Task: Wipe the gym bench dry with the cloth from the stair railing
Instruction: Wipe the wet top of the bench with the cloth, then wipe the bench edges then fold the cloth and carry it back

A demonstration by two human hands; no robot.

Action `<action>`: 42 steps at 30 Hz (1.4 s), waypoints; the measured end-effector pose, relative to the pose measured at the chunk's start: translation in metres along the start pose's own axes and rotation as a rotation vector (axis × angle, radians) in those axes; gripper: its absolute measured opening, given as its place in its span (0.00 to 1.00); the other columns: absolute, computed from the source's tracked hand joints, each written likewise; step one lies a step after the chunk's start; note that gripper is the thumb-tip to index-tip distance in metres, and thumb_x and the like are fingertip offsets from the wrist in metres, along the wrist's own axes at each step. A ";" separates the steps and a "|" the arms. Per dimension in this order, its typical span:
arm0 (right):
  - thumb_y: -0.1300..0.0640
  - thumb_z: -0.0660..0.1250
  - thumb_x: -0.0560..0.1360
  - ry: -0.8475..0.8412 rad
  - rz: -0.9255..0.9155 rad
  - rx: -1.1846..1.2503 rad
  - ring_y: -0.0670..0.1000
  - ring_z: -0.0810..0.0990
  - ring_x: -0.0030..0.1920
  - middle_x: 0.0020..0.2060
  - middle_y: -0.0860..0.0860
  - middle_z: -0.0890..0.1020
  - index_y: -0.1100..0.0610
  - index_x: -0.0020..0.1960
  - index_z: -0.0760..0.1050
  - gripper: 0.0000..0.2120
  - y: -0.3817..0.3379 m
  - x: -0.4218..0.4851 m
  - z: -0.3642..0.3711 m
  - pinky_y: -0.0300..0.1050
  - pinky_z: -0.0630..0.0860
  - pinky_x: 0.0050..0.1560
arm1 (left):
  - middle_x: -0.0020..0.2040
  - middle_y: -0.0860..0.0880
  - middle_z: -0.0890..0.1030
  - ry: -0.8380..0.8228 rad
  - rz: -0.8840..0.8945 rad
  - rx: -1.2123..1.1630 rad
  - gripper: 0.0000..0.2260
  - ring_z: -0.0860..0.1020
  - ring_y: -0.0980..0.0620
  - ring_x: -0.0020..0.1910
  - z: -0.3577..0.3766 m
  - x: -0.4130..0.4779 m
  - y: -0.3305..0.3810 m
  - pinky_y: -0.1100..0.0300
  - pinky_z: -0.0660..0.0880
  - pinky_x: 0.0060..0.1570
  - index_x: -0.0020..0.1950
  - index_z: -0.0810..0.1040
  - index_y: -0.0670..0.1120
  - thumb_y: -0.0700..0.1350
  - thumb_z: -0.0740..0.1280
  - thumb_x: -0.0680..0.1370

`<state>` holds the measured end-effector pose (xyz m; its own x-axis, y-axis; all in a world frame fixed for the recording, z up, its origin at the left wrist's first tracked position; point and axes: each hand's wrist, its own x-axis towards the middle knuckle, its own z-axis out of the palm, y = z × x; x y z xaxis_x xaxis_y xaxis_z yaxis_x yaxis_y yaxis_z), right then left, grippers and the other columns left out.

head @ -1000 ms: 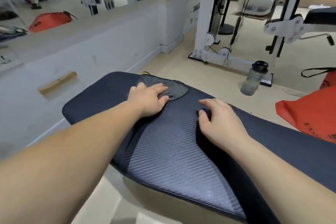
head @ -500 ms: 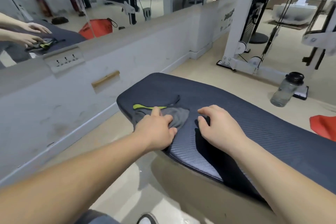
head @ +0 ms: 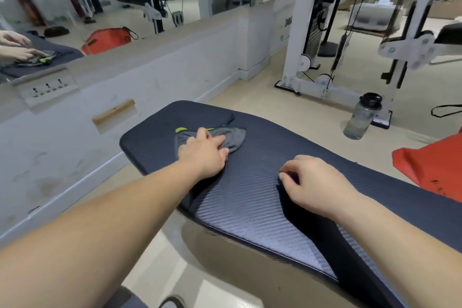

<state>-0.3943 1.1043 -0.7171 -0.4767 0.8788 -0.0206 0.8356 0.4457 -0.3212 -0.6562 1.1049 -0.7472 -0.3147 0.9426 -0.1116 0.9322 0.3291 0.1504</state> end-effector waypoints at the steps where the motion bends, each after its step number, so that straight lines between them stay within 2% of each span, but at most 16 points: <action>1: 0.46 0.60 0.80 0.008 0.003 -0.006 0.50 0.79 0.52 0.45 0.44 0.78 0.48 0.49 0.81 0.12 0.006 0.000 -0.004 0.50 0.79 0.51 | 0.70 0.46 0.66 -0.008 -0.024 0.000 0.21 0.70 0.38 0.68 0.001 0.005 0.012 0.43 0.69 0.66 0.72 0.71 0.59 0.62 0.55 0.82; 4: 0.46 0.61 0.80 0.025 0.025 0.016 0.51 0.78 0.52 0.46 0.44 0.79 0.46 0.52 0.81 0.11 0.018 0.000 -0.014 0.49 0.78 0.51 | 0.70 0.46 0.66 -0.014 0.014 -0.031 0.21 0.70 0.38 0.68 0.006 0.004 0.050 0.43 0.69 0.66 0.72 0.71 0.57 0.61 0.56 0.82; 9: 0.49 0.61 0.77 -0.021 0.076 0.018 0.53 0.80 0.54 0.49 0.48 0.81 0.47 0.53 0.82 0.12 0.026 -0.013 -0.022 0.52 0.80 0.54 | 0.64 0.49 0.70 -0.063 0.390 -0.019 0.22 0.73 0.42 0.63 0.017 -0.071 0.116 0.45 0.73 0.62 0.70 0.72 0.60 0.65 0.59 0.78; 11: 0.52 0.61 0.76 -0.041 0.104 0.042 0.53 0.81 0.55 0.50 0.48 0.82 0.47 0.54 0.82 0.13 0.028 -0.017 -0.025 0.52 0.80 0.55 | 0.60 0.50 0.69 -0.101 0.523 0.027 0.27 0.73 0.44 0.58 0.016 -0.106 0.124 0.47 0.74 0.58 0.67 0.73 0.59 0.71 0.60 0.74; 13: 0.55 0.61 0.76 -0.053 0.120 0.073 0.52 0.81 0.55 0.52 0.47 0.83 0.48 0.58 0.82 0.15 0.029 -0.021 -0.029 0.49 0.79 0.58 | 0.60 0.50 0.68 -0.134 0.625 0.087 0.33 0.73 0.45 0.56 0.014 -0.130 0.117 0.48 0.74 0.57 0.71 0.71 0.58 0.74 0.62 0.71; 16: 0.57 0.62 0.79 -0.089 0.116 0.153 0.48 0.78 0.50 0.48 0.45 0.81 0.50 0.59 0.83 0.14 0.022 -0.030 -0.034 0.39 0.72 0.53 | 0.62 0.50 0.69 -0.125 0.774 0.145 0.29 0.74 0.44 0.55 0.015 -0.153 0.090 0.49 0.75 0.53 0.70 0.69 0.59 0.68 0.67 0.73; 19: 0.55 0.62 0.80 -0.128 0.083 0.210 0.47 0.79 0.51 0.48 0.44 0.83 0.49 0.58 0.83 0.13 0.004 -0.040 -0.033 0.38 0.70 0.52 | 0.62 0.50 0.70 -0.080 0.823 0.173 0.22 0.74 0.45 0.54 0.013 -0.172 0.063 0.50 0.75 0.48 0.70 0.68 0.59 0.58 0.69 0.77; 22: 0.54 0.62 0.80 -0.168 -0.011 0.183 0.48 0.80 0.51 0.48 0.44 0.83 0.49 0.57 0.83 0.12 -0.019 -0.048 -0.025 0.40 0.72 0.52 | 0.59 0.51 0.71 -0.024 0.660 0.065 0.17 0.75 0.45 0.56 0.015 -0.192 0.031 0.48 0.77 0.50 0.68 0.70 0.57 0.53 0.65 0.80; 24: 0.53 0.62 0.80 -0.194 -0.085 0.165 0.49 0.80 0.48 0.43 0.41 0.82 0.49 0.55 0.83 0.11 -0.035 -0.051 -0.017 0.40 0.72 0.50 | 0.57 0.52 0.75 -0.020 0.387 -0.125 0.13 0.77 0.46 0.55 0.021 -0.202 0.004 0.50 0.77 0.53 0.64 0.72 0.56 0.54 0.65 0.79; 27: 0.51 0.61 0.80 -0.247 -0.186 0.129 0.48 0.80 0.47 0.39 0.38 0.78 0.48 0.54 0.82 0.10 -0.057 -0.054 -0.009 0.43 0.74 0.48 | 0.51 0.48 0.82 0.038 -0.292 -0.844 0.11 0.82 0.44 0.46 0.025 -0.216 -0.024 0.52 0.80 0.47 0.58 0.77 0.49 0.53 0.67 0.80; 29: 0.51 0.61 0.81 -0.245 -0.204 0.133 0.48 0.79 0.47 0.39 0.36 0.77 0.47 0.54 0.82 0.10 -0.059 -0.053 -0.008 0.43 0.74 0.49 | 0.51 0.45 0.80 0.026 -0.738 -1.401 0.14 0.78 0.46 0.35 0.027 -0.222 -0.022 0.58 0.79 0.29 0.61 0.76 0.44 0.51 0.67 0.81; 30: 0.51 0.61 0.81 -0.233 -0.222 0.132 0.48 0.79 0.47 0.39 0.36 0.77 0.47 0.54 0.82 0.10 -0.062 -0.052 -0.008 0.43 0.74 0.50 | 0.53 0.45 0.79 0.026 -0.864 -1.554 0.15 0.76 0.48 0.33 0.030 -0.230 -0.019 0.62 0.76 0.23 0.63 0.75 0.44 0.51 0.68 0.82; 32: 0.51 0.62 0.81 -0.218 -0.244 0.140 0.48 0.79 0.47 0.38 0.36 0.77 0.48 0.54 0.82 0.11 -0.068 -0.049 -0.006 0.43 0.74 0.50 | 0.59 0.44 0.80 0.043 -0.944 -1.722 0.18 0.78 0.49 0.35 0.039 -0.242 -0.002 0.63 0.75 0.23 0.67 0.73 0.45 0.53 0.68 0.82; 35: 0.52 0.62 0.81 -0.185 -0.257 0.172 0.49 0.79 0.47 0.38 0.37 0.77 0.49 0.55 0.83 0.11 -0.079 -0.041 -0.002 0.42 0.73 0.50 | 0.62 0.45 0.81 0.084 -0.856 -1.861 0.17 0.83 0.49 0.47 0.048 -0.244 0.042 0.58 0.81 0.33 0.69 0.71 0.49 0.53 0.65 0.83; 39: 0.52 0.63 0.81 -0.190 -0.243 0.175 0.49 0.78 0.48 0.43 0.43 0.80 0.51 0.56 0.83 0.11 -0.082 -0.032 0.007 0.42 0.72 0.50 | 0.61 0.52 0.79 0.061 -0.748 -1.882 0.15 0.87 0.52 0.42 0.050 -0.230 0.098 0.54 0.83 0.48 0.66 0.67 0.53 0.49 0.66 0.82; 42: 0.52 0.63 0.81 -0.194 -0.238 0.170 0.49 0.79 0.47 0.43 0.43 0.81 0.51 0.54 0.84 0.11 -0.080 -0.024 0.012 0.43 0.73 0.50 | 0.62 0.50 0.78 0.099 -0.752 -1.695 0.17 0.82 0.46 0.53 0.059 -0.222 0.103 0.47 0.78 0.60 0.63 0.63 0.54 0.47 0.67 0.79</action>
<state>-0.4532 1.0458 -0.7027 -0.7091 0.6980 -0.1002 0.6453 0.5849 -0.4914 -0.4799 0.9262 -0.7647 -0.5919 0.5688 -0.5711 -0.5240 0.2669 0.8089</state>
